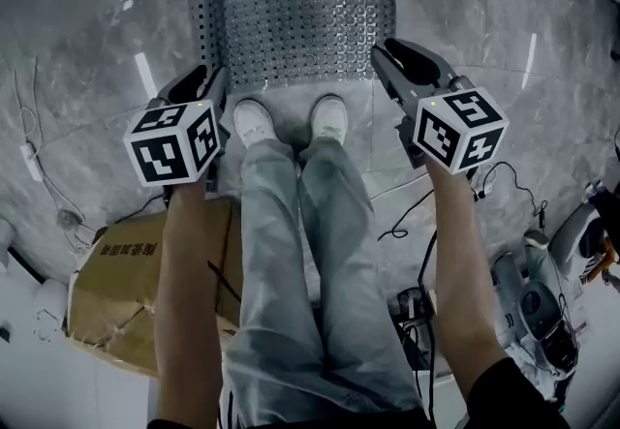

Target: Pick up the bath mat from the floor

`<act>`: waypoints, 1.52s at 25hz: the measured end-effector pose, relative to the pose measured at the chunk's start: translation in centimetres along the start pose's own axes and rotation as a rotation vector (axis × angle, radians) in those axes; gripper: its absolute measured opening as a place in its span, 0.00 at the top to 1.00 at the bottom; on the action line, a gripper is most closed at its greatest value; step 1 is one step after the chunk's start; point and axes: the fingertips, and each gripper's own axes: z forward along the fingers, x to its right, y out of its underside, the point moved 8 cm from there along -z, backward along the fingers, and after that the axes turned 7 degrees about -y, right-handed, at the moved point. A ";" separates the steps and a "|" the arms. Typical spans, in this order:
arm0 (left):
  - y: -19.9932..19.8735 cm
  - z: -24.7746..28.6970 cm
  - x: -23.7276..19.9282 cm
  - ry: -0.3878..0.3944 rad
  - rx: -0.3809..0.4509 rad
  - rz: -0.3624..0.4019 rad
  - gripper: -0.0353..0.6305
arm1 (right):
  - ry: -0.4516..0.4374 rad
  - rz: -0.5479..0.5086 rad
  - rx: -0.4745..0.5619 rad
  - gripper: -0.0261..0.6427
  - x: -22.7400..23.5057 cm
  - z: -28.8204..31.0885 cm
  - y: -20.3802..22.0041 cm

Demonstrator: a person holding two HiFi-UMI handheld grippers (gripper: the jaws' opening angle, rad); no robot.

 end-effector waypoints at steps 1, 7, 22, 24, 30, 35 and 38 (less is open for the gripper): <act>0.4 1.4 -0.3 -0.002 -0.009 -0.003 0.73 | 0.002 0.005 -0.014 0.77 0.9 0.8 0.6; 2.3 5.9 -1.6 -0.005 -0.033 -0.022 0.55 | 0.035 0.007 -0.095 0.56 4.3 3.2 4.1; 6.2 15.6 -6.2 -0.014 -0.171 -0.041 0.25 | 0.112 0.109 -0.204 0.28 15.5 9.0 9.4; 6.6 17.2 -7.0 -0.024 -0.178 -0.041 0.25 | 0.105 0.042 -0.283 0.28 16.9 10.3 10.5; 8.1 21.3 -9.7 -0.015 -0.200 -0.096 0.24 | 0.099 -0.031 -0.449 0.28 20.8 14.1 14.2; 8.8 23.9 -11.8 -0.011 -0.198 -0.106 0.24 | 0.157 0.065 -0.421 0.28 24.7 15.2 15.2; 8.7 25.1 -13.2 -0.018 -0.171 -0.190 0.24 | 0.162 0.041 -0.444 0.28 26.0 16.0 14.7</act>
